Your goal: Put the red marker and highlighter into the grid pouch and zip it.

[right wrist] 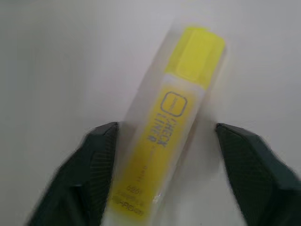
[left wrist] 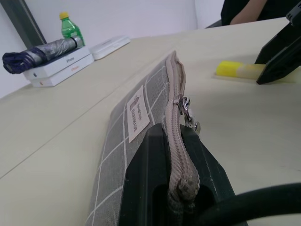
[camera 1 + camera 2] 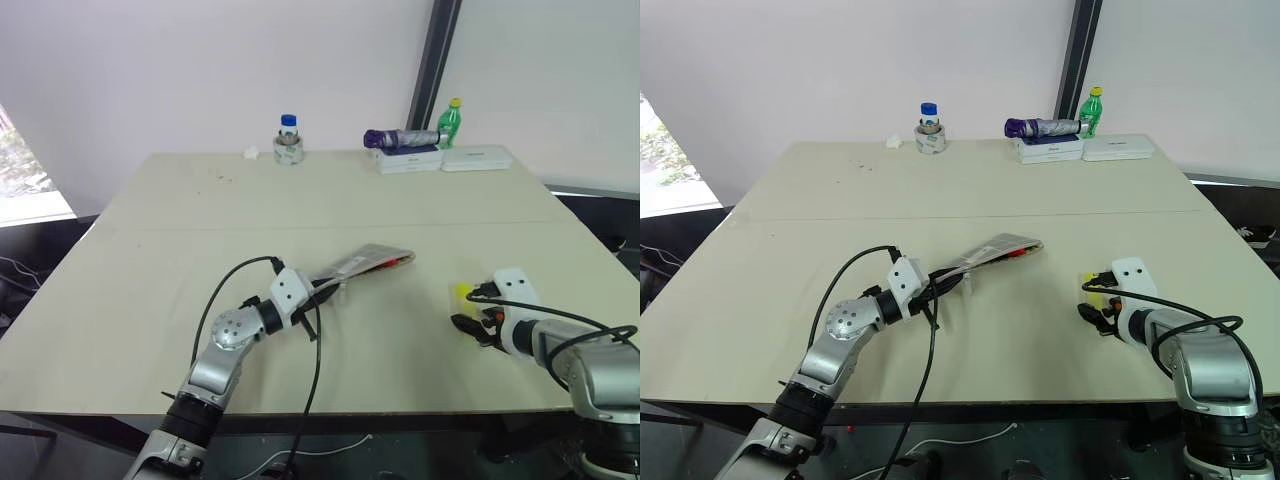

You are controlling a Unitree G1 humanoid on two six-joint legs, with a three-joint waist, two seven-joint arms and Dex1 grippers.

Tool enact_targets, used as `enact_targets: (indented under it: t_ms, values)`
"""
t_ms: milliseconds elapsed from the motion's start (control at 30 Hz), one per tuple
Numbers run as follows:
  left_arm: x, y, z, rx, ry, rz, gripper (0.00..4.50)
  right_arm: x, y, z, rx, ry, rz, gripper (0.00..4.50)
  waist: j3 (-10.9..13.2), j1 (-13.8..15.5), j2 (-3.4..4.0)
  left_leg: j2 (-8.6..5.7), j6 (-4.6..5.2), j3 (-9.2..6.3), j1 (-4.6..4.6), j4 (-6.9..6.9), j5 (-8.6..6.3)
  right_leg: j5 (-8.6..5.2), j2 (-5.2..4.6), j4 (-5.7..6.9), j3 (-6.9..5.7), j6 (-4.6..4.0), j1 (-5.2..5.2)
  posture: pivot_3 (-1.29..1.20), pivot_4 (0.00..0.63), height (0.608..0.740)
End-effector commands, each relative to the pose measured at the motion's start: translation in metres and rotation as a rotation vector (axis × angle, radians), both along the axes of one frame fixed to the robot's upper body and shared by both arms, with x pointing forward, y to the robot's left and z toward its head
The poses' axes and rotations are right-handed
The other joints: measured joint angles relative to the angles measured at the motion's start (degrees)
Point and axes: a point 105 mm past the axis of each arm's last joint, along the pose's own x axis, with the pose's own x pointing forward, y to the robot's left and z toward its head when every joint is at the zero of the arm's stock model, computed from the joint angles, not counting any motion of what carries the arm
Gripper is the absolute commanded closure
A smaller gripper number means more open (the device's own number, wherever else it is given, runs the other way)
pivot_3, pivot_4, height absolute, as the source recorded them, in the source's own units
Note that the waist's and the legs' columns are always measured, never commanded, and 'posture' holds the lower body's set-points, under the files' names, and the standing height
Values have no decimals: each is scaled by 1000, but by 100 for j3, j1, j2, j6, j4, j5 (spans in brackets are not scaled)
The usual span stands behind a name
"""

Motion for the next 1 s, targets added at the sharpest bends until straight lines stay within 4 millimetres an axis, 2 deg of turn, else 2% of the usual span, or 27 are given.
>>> enact_targets:
  t_ms: [33,67,167,267,333,400,633,1000]
  values:
    - [-2,-1,11,-16,-46,-14,4500,-1,4,8,-7,-25,20,3229,0,-2,0,0,0,0,0,0,0,0,0,0,0,0,0,0,150,736]
    - [-2,-1,11,-16,-46,-14,4500,0,4,10,-13,-30,21,3650,0,-2,0,0,0,0,0,0,0,0,0,0,0,0,0,0,150,736]
    - [-2,1,12,-15,-49,-10,4500,3,4,27,-168,-85,125,3660,0,-6,1,0,0,1,0,0,0,0,0,0,0,0,-1,0,150,736]
    - [-3,3,14,-13,-53,-12,4500,0,19,52,-403,-161,374,3660,0,-7,1,-1,1,5,-1,2,0,-1,-1,0,-3,1,0,0,150,736]
    - [-4,3,15,-11,-55,-16,4500,0,29,71,-422,-213,466,3660,0,-33,0,-1,1,13,-1,2,0,-1,0,0,-5,2,0,0,150,736]
    - [-5,3,15,-9,-56,-19,4500,0,35,80,-404,-238,505,3660,1,-45,-1,7,1,15,2,2,0,-1,3,0,-5,2,1,0,150,736]
    - [-7,2,17,-13,-62,-22,4500,-2,55,81,-345,-209,602,3660,2,12,-2,1,2,0,-2,7,-1,-1,-1,0,-5,2,4,0,150,736]
    - [-15,-2,14,-2,-62,-38,4500,2,62,74,-308,-183,624,3660,2,3,-2,2,2,-2,-2,6,-1,-1,-1,0,-5,1,1,0,150,736]
